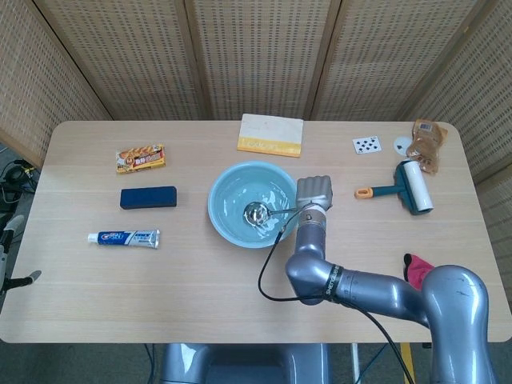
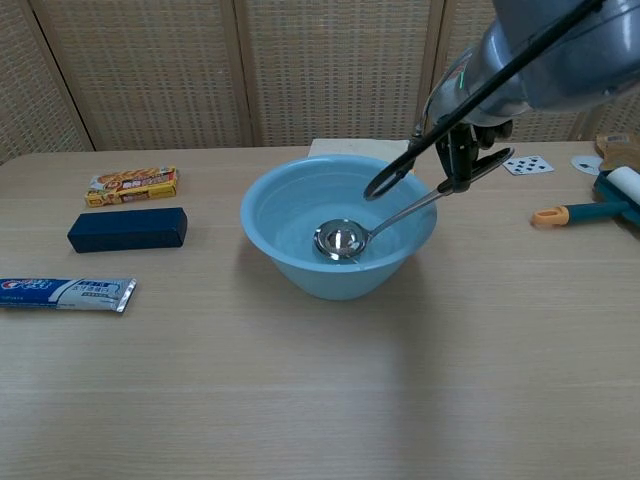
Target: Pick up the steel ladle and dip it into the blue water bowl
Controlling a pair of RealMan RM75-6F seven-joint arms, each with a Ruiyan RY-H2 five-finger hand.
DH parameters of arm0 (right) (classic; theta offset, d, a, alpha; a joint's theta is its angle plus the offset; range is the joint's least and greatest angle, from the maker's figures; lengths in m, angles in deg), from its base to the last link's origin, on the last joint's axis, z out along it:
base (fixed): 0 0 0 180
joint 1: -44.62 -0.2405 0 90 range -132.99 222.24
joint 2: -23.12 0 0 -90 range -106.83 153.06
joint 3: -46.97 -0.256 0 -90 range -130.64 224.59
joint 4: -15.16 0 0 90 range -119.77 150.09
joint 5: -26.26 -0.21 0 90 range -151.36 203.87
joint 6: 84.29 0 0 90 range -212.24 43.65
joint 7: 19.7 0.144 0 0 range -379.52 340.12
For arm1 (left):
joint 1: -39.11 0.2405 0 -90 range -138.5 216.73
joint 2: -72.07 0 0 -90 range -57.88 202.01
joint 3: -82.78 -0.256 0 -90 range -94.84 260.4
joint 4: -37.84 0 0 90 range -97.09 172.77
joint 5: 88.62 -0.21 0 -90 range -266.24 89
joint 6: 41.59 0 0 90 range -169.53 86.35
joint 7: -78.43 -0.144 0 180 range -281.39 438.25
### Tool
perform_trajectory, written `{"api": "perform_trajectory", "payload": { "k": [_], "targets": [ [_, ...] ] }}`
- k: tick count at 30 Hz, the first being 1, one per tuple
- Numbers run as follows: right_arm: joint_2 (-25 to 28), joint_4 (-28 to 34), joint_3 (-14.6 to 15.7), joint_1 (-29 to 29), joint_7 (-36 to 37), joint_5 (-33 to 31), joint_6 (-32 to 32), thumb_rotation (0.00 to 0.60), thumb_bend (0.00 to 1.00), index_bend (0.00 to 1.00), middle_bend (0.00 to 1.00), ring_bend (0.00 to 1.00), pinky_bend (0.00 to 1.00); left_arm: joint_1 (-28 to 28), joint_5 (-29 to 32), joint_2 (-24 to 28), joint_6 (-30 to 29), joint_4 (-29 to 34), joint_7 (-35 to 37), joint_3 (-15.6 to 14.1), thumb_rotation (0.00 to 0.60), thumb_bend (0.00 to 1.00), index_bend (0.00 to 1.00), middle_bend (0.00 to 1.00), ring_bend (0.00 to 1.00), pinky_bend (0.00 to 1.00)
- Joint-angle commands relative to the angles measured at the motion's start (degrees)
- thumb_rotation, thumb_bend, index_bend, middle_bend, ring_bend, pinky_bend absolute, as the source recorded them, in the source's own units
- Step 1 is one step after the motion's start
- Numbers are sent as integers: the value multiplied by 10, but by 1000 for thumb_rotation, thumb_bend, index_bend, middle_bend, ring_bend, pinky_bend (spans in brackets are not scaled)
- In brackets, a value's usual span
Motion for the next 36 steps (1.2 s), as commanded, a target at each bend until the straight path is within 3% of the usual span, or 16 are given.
{"api": "perform_trajectory", "payload": {
  "k": [1,20,36],
  "targets": [
    [11,11,-12,2,3,-11,0,600,887,772,1000,1000,1000,0,0,0,0,0,0,0,600,0,0,0,0,0],
    [78,43,-79,-2,-10,-101,15,600,889,772,1000,1000,1000,-3,3,-2,5,-3,-2,-1,600,0,0,0,0,0],
    [118,67,-106,-12,-31,-156,37,600,889,772,1000,1000,1000,-5,3,-4,9,-5,-5,-2,600,0,0,0,0,0]
  ]
}}
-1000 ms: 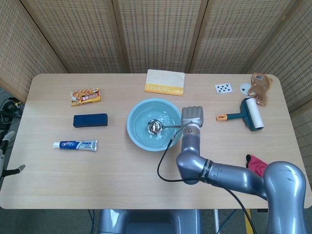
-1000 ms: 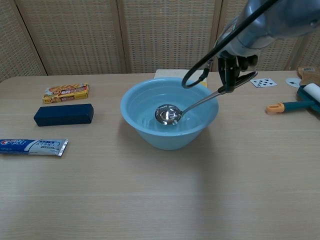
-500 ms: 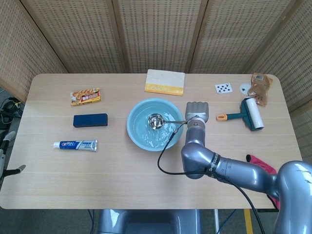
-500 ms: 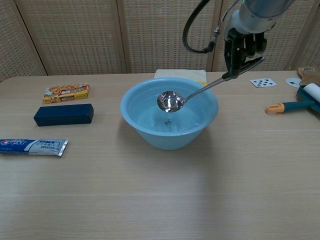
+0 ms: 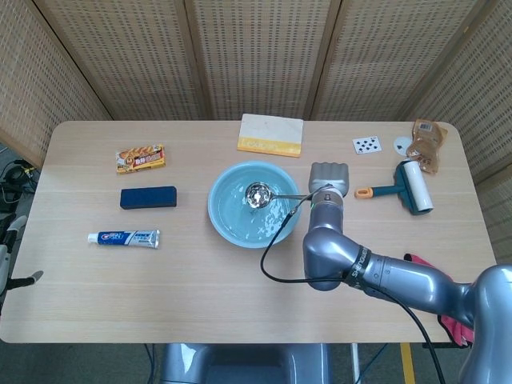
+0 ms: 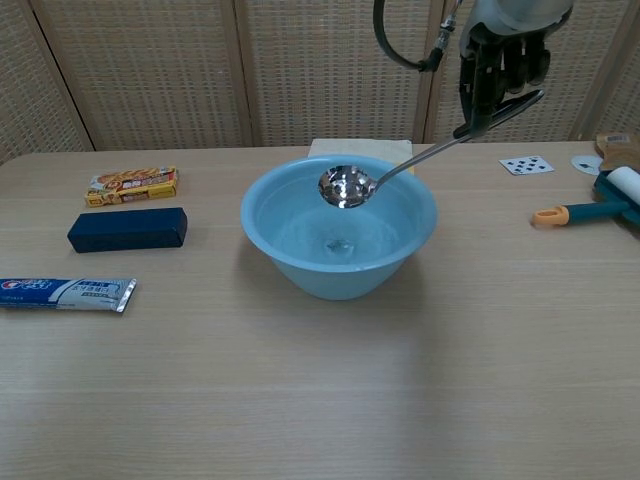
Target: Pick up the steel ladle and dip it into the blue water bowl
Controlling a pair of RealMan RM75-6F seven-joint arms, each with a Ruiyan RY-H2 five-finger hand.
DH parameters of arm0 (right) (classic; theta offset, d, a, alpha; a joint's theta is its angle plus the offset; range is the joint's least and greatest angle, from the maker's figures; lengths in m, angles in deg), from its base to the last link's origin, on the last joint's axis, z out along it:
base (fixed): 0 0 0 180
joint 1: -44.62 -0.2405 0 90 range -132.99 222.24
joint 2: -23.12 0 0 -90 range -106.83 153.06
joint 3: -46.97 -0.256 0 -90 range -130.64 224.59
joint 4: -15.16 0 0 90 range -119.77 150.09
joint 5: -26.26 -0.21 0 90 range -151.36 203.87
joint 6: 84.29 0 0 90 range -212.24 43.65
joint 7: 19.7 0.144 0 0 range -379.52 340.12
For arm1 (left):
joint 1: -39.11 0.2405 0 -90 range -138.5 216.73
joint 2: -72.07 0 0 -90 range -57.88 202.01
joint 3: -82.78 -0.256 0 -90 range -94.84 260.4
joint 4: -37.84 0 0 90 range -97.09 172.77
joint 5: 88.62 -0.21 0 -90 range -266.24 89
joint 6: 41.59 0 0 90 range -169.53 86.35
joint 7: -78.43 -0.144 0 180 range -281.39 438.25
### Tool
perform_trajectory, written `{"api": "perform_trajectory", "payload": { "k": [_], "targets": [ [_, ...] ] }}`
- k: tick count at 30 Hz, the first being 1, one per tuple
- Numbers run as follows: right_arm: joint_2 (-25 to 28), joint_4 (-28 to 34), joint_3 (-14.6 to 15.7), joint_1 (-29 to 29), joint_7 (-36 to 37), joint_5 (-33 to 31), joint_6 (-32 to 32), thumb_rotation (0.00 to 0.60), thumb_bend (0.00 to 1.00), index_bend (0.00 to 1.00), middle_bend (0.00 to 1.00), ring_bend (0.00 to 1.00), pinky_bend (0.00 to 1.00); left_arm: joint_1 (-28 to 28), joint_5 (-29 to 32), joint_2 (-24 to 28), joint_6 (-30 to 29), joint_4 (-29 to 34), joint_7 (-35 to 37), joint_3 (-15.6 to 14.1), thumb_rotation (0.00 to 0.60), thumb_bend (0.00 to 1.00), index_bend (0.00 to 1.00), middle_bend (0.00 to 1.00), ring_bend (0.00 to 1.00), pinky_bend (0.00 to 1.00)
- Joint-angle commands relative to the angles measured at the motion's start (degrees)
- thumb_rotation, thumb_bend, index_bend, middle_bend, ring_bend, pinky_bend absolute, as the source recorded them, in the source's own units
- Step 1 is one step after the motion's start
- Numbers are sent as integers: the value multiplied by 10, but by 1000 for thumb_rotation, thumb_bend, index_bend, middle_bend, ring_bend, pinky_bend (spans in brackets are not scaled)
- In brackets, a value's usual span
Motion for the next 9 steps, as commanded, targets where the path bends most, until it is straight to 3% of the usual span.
{"api": "perform_trajectory", "payload": {
  "k": [1,9],
  "targets": [
    [6,1,-7,-3,-7,-13,5,600,889,772,1000,1000,1000,0,0,0,0,-1,0,0,600,0,0,0,0,0],
    [16,-4,-25,-8,-22,-48,9,600,889,772,1000,1000,1000,-1,1,-1,1,-2,0,0,600,0,0,0,0,0]
  ]
}}
